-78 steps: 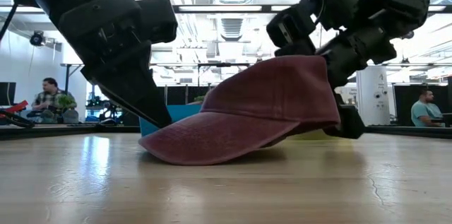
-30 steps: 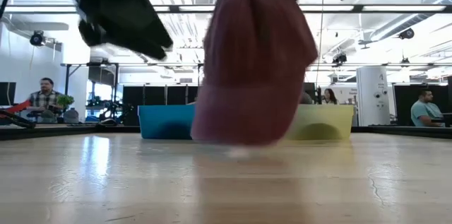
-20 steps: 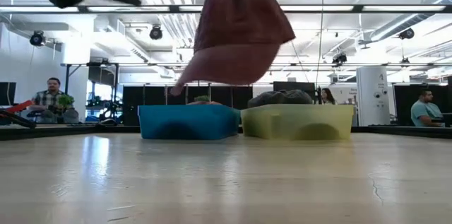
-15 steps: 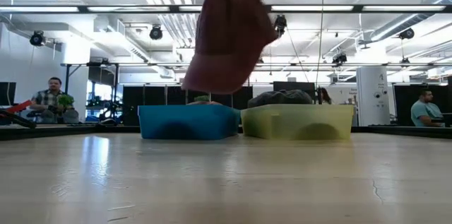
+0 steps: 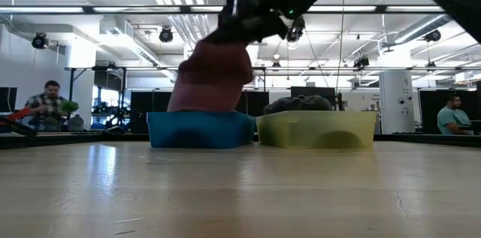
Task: Pick & Place hat
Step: Put the pink cap into the blue bin
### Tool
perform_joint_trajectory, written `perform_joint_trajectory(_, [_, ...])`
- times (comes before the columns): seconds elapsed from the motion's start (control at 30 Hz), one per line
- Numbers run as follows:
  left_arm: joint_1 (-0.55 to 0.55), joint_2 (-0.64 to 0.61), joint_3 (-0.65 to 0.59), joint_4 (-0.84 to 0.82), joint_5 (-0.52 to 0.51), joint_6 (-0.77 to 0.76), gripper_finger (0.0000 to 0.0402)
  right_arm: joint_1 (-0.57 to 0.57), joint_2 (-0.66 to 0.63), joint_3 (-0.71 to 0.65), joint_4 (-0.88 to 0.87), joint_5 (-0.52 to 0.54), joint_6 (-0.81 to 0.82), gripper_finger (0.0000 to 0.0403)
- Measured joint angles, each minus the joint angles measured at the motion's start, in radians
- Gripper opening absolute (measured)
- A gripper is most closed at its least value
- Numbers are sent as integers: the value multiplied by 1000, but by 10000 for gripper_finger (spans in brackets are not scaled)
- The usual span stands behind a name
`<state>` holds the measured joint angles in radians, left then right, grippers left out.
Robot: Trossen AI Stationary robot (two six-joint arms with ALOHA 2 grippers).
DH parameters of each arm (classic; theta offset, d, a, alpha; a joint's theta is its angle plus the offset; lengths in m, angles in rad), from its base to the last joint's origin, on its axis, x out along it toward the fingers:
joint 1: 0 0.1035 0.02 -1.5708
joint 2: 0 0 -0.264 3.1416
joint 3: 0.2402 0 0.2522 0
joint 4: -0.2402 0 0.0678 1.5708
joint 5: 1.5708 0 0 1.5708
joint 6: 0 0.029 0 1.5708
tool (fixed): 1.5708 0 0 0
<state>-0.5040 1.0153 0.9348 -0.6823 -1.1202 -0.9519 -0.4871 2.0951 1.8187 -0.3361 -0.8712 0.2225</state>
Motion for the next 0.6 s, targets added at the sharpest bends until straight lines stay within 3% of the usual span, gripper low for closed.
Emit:
perform_joint_trajectory(0.33, [101,-51,0,0,9,112,161,-29,190,276,-225,-22,-115,22])
perform_joint_trajectory(0.6, [155,-50,0,0,67,119,161,-59,218,330,-302,34,-188,22])
